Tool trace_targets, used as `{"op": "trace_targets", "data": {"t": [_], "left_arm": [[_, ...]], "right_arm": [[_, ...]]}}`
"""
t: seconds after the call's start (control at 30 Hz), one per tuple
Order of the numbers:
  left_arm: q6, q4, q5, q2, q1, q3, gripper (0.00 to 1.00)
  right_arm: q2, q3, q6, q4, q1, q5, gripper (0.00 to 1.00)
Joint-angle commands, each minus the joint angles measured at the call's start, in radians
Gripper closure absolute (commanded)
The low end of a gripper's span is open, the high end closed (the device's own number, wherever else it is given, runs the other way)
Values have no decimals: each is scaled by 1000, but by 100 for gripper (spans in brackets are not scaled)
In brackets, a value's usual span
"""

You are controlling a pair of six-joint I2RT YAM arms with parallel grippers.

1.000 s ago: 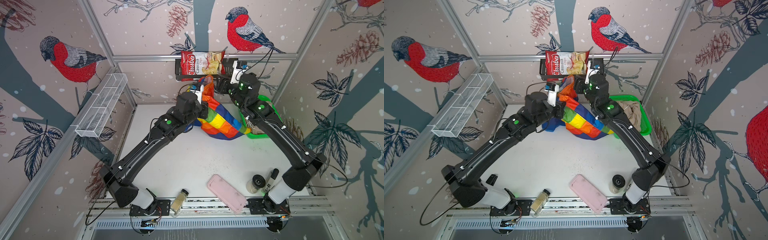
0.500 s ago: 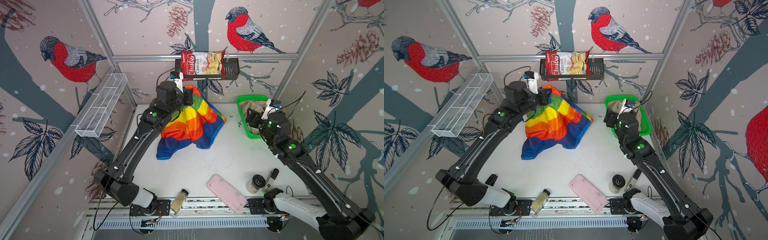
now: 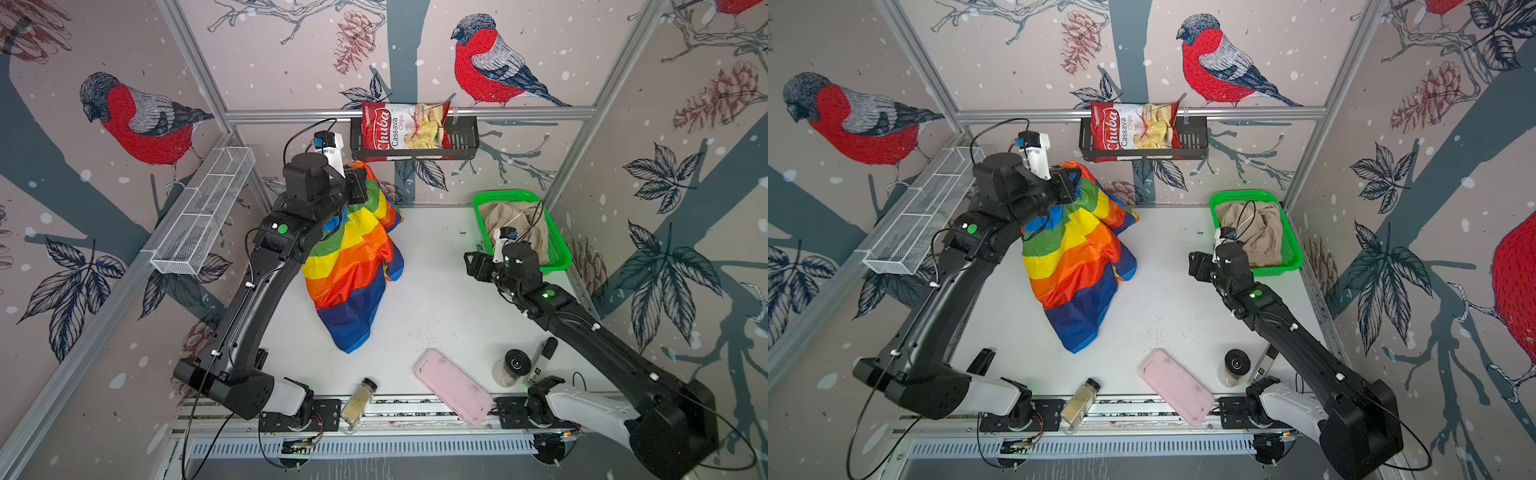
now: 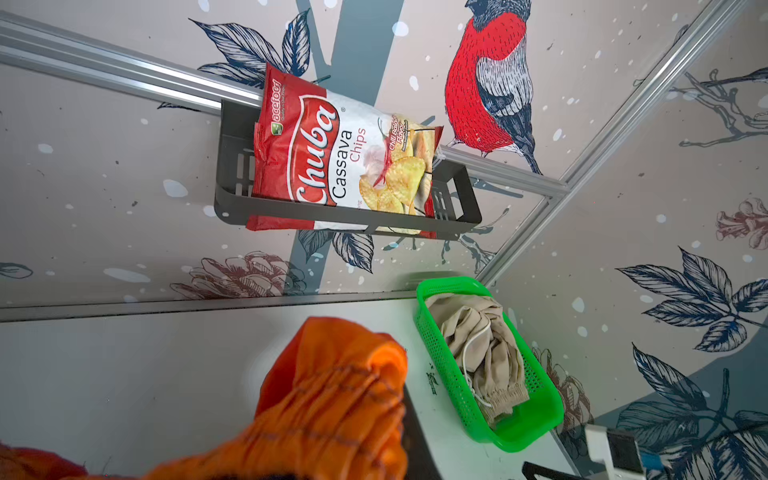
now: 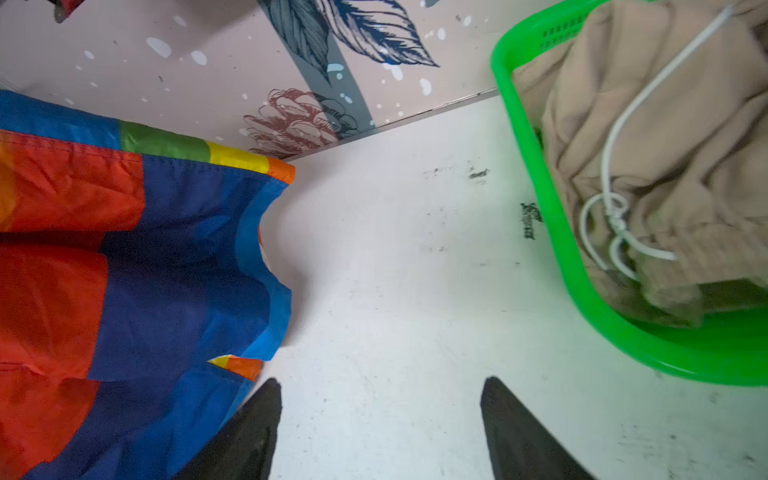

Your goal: Fold and stack the shorts

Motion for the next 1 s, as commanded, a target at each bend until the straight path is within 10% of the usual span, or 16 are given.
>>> {"op": "trace_targets", "data": {"t": [0.0, 0.37, 0.47, 0.97], "left_arm": [[9, 5, 38, -9, 5, 14, 100], [21, -149, 447, 290, 6, 522, 100], [32, -184, 532, 362, 10, 644, 100], [-25, -46, 723, 270, 73, 527, 100]], "right_arm": [[56, 24, 33, 136, -18, -149, 21], [333, 145, 99, 324, -50, -548, 15], [331, 101, 129, 410, -79, -633, 0], [179, -88, 249, 641, -389, -854, 1]]}}
